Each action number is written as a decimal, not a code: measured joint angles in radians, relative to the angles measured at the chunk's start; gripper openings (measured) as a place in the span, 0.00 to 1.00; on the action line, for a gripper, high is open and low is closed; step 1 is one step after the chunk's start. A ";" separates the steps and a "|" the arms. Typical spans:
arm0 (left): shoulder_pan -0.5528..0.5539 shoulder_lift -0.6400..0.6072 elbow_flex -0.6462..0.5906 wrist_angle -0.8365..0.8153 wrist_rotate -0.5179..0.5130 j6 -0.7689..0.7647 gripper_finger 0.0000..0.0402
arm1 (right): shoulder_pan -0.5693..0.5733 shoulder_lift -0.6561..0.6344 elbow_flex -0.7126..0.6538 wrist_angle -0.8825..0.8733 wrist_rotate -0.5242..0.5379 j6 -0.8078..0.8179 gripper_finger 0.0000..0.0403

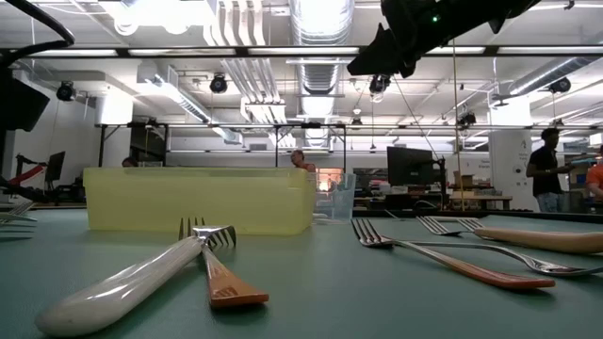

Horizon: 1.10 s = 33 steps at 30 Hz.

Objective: Sort silverware by color (type)
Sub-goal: Put the orange fork into the white bin

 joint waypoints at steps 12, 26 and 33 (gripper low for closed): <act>0.003 -0.180 0.000 -0.128 -0.019 -0.004 0.00 | 0.000 0.000 0.000 0.000 0.000 0.003 0.21; 0.179 -0.426 0.000 -0.241 -0.196 0.131 0.00 | 0.000 0.000 -0.001 -0.001 0.000 0.009 0.21; 0.403 -0.528 0.000 -0.242 -0.218 0.399 0.00 | 0.000 0.000 -0.001 -0.017 0.000 -0.003 0.21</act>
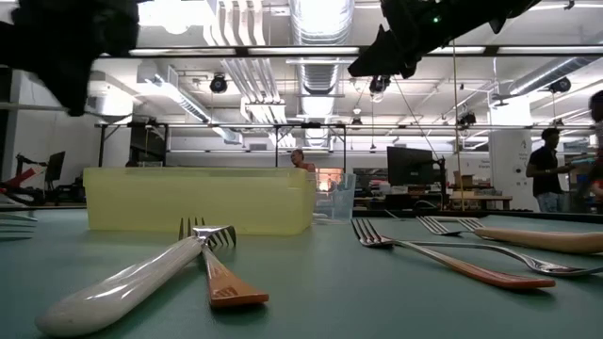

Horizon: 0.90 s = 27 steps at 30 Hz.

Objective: Sort silverware by color (type)
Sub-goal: Put the orange fork into the white bin

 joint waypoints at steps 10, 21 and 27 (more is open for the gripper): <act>0.456 -0.139 0.001 0.027 0.058 0.437 0.00 | 0.000 0.000 0.000 -0.106 0.000 0.002 0.21; 0.887 -0.093 0.001 0.097 0.165 0.855 0.00 | 0.000 0.000 -0.006 -0.197 0.000 0.084 0.21; 1.002 0.013 0.053 0.095 0.166 0.994 0.00 | 0.000 0.000 -0.027 -0.199 0.000 0.100 0.21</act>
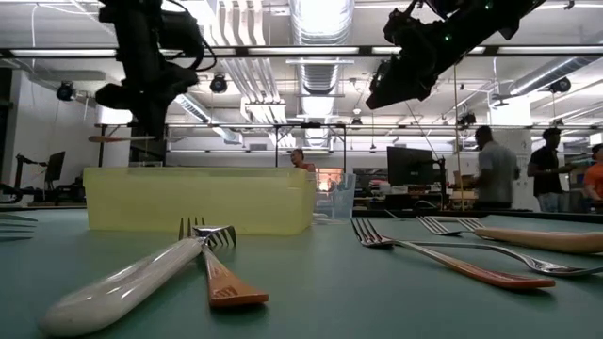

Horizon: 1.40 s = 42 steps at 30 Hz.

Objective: Sort silverware by color (type)
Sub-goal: Put the orange fork into the white bin

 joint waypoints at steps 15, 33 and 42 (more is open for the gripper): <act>0.088 0.315 0.387 -0.068 -0.007 0.264 0.00 | 0.002 0.000 -0.038 -0.020 0.000 0.046 0.21; 0.148 0.489 0.406 -0.045 -0.089 0.340 0.00 | 0.005 0.000 -0.071 -0.034 0.000 0.089 0.21; 0.154 0.524 0.405 -0.034 -0.089 0.333 0.00 | 0.005 0.000 -0.073 -0.038 0.000 0.089 0.21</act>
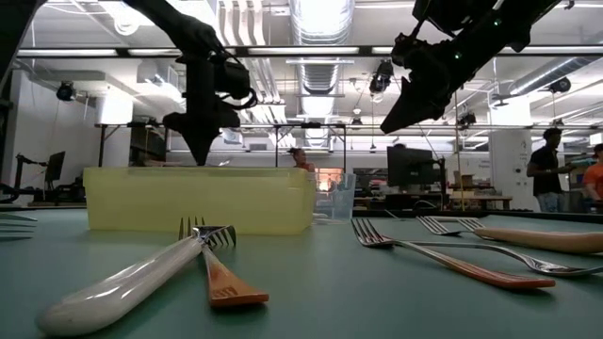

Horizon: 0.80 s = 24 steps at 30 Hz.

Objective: Sort silverware by color (type)
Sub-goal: Put the orange fork into the white bin

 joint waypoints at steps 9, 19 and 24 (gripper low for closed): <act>0.000 -0.007 -0.053 0.007 0.002 -0.016 0.00 | 0.000 0.000 0.000 -0.003 0.000 -0.001 0.21; 0.000 -0.010 -0.135 0.070 0.003 -0.016 0.00 | 0.000 0.000 0.000 -0.003 0.000 0.000 0.21; 0.001 -0.010 -0.144 0.079 0.003 -0.016 0.00 | 0.000 0.000 0.000 -0.003 0.000 0.000 0.21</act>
